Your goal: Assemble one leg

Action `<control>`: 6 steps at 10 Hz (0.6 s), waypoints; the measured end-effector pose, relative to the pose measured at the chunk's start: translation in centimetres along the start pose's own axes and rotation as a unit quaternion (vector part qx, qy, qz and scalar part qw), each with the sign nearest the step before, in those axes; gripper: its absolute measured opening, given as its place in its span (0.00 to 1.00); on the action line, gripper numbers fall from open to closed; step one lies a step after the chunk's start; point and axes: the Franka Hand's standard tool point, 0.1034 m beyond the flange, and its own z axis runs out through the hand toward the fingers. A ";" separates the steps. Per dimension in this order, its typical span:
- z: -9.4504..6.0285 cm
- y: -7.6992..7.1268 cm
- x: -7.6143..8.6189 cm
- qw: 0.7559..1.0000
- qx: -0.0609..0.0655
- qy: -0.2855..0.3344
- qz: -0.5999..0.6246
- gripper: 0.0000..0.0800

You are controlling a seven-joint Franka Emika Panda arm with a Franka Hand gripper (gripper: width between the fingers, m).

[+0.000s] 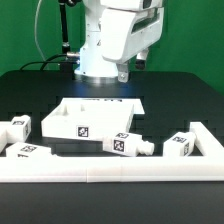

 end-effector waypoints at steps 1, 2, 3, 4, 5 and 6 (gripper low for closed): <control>0.0 0.0 0.0 1.000 0.000 0.000 0.000 0.81; 0.0 0.0 0.0 1.000 0.000 0.000 0.000 0.81; 0.0 0.0 0.0 1.000 0.000 0.000 0.000 0.81; 0.1 0.0 0.0 1.000 0.001 0.000 0.000 0.81; 0.1 0.0 0.0 1.000 0.001 0.000 0.000 0.81; 0.1 0.0 0.0 1.000 0.001 -0.001 0.000 0.81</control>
Offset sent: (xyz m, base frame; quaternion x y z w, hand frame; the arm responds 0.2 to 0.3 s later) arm 0.0000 0.0000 0.0000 0.0000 0.0000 0.0000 1.0000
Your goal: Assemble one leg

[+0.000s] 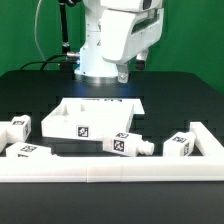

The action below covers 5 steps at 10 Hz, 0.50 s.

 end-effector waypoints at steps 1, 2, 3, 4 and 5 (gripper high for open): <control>0.0 0.0 0.0 1.000 0.000 0.000 0.000 0.81; 0.1 0.0 0.0 1.000 0.000 0.000 0.000 0.81; 0.3 0.0 0.0 1.000 0.001 0.001 0.002 0.81; 1.4 0.3 -0.3 1.000 0.006 -0.001 0.005 0.81; 2.5 1.0 -0.4 1.000 0.004 0.001 -0.011 0.81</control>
Offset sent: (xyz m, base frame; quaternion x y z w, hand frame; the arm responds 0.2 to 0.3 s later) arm 0.0086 -0.0079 -0.0247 0.0163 0.0173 0.0471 0.9986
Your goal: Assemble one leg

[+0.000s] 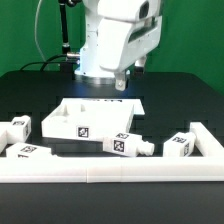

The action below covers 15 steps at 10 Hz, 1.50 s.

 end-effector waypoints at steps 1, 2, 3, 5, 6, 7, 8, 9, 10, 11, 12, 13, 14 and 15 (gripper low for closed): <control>0.8 0.7 -0.1 1.000 0.001 0.001 -0.013 0.81; 0.8 1.3 -0.1 0.999 0.002 -0.001 -0.034 0.81; 0.4 1.7 0.0 0.999 0.001 0.000 -0.042 0.81; 0.7 1.5 0.0 0.999 0.003 -0.001 -0.035 0.81; 0.7 1.5 0.0 1.000 0.003 -0.001 -0.028 0.81; 0.8 1.5 0.0 1.000 0.004 0.000 -0.004 0.81; 1.1 1.3 -0.4 0.996 0.003 0.000 0.093 0.81; 1.0 1.4 -0.1 0.984 0.006 0.005 0.177 0.81; 1.0 1.5 0.2 0.971 0.012 0.012 0.240 0.81; 1.1 1.4 0.2 0.967 0.013 0.011 0.253 0.81; 1.1 1.3 0.2 0.960 0.014 0.012 0.279 0.81; 1.1 1.3 0.3 0.948 0.016 0.012 0.319 0.81; 1.1 1.3 0.3 0.938 0.016 0.012 0.346 0.81; 1.1 1.3 0.3 0.929 0.018 0.012 0.370 0.81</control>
Offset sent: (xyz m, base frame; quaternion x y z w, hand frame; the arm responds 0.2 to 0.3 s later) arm 0.0000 0.0000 0.0000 0.0000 0.0000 0.0000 1.0000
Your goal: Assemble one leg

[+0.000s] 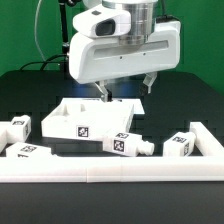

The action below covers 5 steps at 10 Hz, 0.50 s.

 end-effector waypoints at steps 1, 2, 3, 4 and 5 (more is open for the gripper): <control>0.2 -0.2 -0.2 0.998 0.009 -0.005 0.068 0.81; 1.0 -0.1 -0.6 0.988 0.025 -0.026 0.148 0.81; 1.4 0.5 0.1 0.979 0.036 -0.025 0.201 0.81; 1.3 1.0 0.7 0.972 0.040 -0.019 0.231 0.81; 1.0 1.0 0.8 0.966 0.040 -0.016 0.255 0.81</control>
Offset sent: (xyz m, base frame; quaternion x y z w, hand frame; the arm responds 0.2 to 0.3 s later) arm 0.0269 -0.0174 -0.0101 0.0375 0.0028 0.2676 0.9628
